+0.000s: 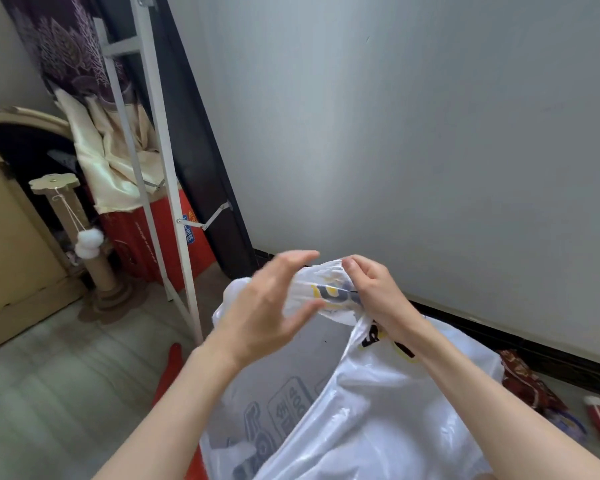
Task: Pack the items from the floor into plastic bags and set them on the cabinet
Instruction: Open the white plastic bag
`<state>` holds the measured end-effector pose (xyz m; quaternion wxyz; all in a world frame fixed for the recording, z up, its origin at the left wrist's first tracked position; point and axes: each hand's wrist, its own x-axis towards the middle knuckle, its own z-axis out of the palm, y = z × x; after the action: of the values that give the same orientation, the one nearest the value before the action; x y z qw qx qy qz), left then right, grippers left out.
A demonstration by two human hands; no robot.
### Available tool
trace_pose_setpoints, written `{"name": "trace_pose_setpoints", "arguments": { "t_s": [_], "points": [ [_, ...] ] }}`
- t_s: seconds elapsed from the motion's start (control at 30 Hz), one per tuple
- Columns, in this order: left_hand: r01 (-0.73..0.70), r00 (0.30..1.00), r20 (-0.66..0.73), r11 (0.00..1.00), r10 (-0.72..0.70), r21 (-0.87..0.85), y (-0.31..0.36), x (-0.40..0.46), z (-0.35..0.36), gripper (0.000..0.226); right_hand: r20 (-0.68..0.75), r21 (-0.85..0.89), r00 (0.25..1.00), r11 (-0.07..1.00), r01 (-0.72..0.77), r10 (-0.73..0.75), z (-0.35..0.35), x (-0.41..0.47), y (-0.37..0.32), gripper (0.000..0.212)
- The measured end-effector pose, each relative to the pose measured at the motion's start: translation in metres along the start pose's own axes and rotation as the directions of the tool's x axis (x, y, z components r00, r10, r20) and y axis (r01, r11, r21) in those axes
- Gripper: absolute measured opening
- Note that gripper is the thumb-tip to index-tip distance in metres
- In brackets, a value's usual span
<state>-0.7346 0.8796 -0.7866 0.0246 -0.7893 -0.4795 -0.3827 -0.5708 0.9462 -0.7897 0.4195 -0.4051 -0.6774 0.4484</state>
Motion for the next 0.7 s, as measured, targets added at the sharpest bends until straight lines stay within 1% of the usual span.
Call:
{"name": "trace_pose_setpoints", "arguments": {
  "t_s": [0.03,0.07,0.13,0.17,0.23,0.27,0.3,0.37,0.4,0.47,0.5,0.57,0.6,0.67,0.7],
  "points": [
    [-0.036,0.998,0.052,0.998,0.038,-0.047,0.004,0.001,0.007,0.05,0.029,0.061,0.999,0.998,-0.014,0.012,0.0,-0.002,-0.003,0.034],
    [-0.043,0.996,0.076,0.997,0.048,-0.067,0.005,0.002,0.013,0.049,0.061,0.127,0.998,0.992,-0.028,0.02,0.0,-0.003,-0.006,0.034],
    [-0.009,0.998,0.061,0.998,0.012,-0.054,0.005,0.003,0.019,0.038,0.095,0.204,0.995,0.978,-0.034,0.015,0.0,-0.004,-0.011,0.035],
    [0.002,0.999,0.046,0.999,-0.001,-0.035,0.003,0.003,0.019,0.03,0.089,0.192,0.996,0.981,-0.023,0.006,0.0,-0.003,-0.012,0.035],
    [-0.005,1.0,0.018,0.999,0.004,0.039,0.001,0.003,0.018,0.018,0.051,0.064,0.998,0.998,0.025,-0.028,-0.001,-0.001,-0.007,0.029],
    [0.005,1.0,-0.008,0.995,-0.004,0.099,0.0,0.003,0.018,0.017,0.025,-0.03,0.998,0.998,0.06,-0.059,-0.002,-0.001,-0.004,0.023],
    [0.04,0.998,-0.047,0.986,-0.033,0.163,0.0,0.003,0.017,0.021,-0.007,-0.126,0.995,0.987,0.098,-0.1,-0.003,-0.001,-0.001,0.017],
    [0.196,0.977,-0.14,0.947,-0.164,0.256,0.0,0.005,0.015,0.03,-0.076,-0.284,0.977,0.944,0.169,-0.198,-0.004,-0.002,-0.001,0.007],
    [0.3,0.95,-0.175,0.913,-0.259,0.276,0.001,0.006,0.014,0.03,-0.106,-0.327,0.964,0.924,0.197,-0.243,-0.003,-0.004,-0.005,0.009],
    [0.471,0.88,-0.216,0.828,-0.422,0.304,0.0,0.01,0.011,0.025,-0.108,-0.327,0.95,0.912,0.245,-0.294,0.004,-0.009,-0.017,0.01],
    [0.514,0.857,-0.233,0.796,-0.459,0.32,-0.001,0.011,0.009,0.025,-0.081,-0.293,0.955,0.922,0.252,-0.287,0.01,-0.014,-0.023,0.01],
    [0.546,0.837,-0.24,0.782,-0.492,0.302,-0.001,0.012,0.005,0.025,0.013,-0.234,0.976,0.949,0.212,-0.215,0.026,-0.024,-0.03,0.015],
    [0.545,0.837,-0.228,0.797,-0.497,0.262,-0.003,0.012,0.003,0.023,0.052,-0.247,0.984,0.952,0.179,-0.171,0.031,-0.027,-0.028,0.021],
    [0.522,0.85,-0.174,0.839,-0.498,0.15,-0.005,0.01,0.0,0.02,0.068,-0.345,0.99,0.928,0.139,-0.123,0.033,-0.027,-0.019,0.036],
    [0.503,0.861,-0.138,0.86,-0.49,0.083,-0.006,0.009,-0.002,0.021,0.054,-0.383,0.99,0.913,0.139,-0.128,0.03,-0.025,-0.015,0.042]
  ]
}}
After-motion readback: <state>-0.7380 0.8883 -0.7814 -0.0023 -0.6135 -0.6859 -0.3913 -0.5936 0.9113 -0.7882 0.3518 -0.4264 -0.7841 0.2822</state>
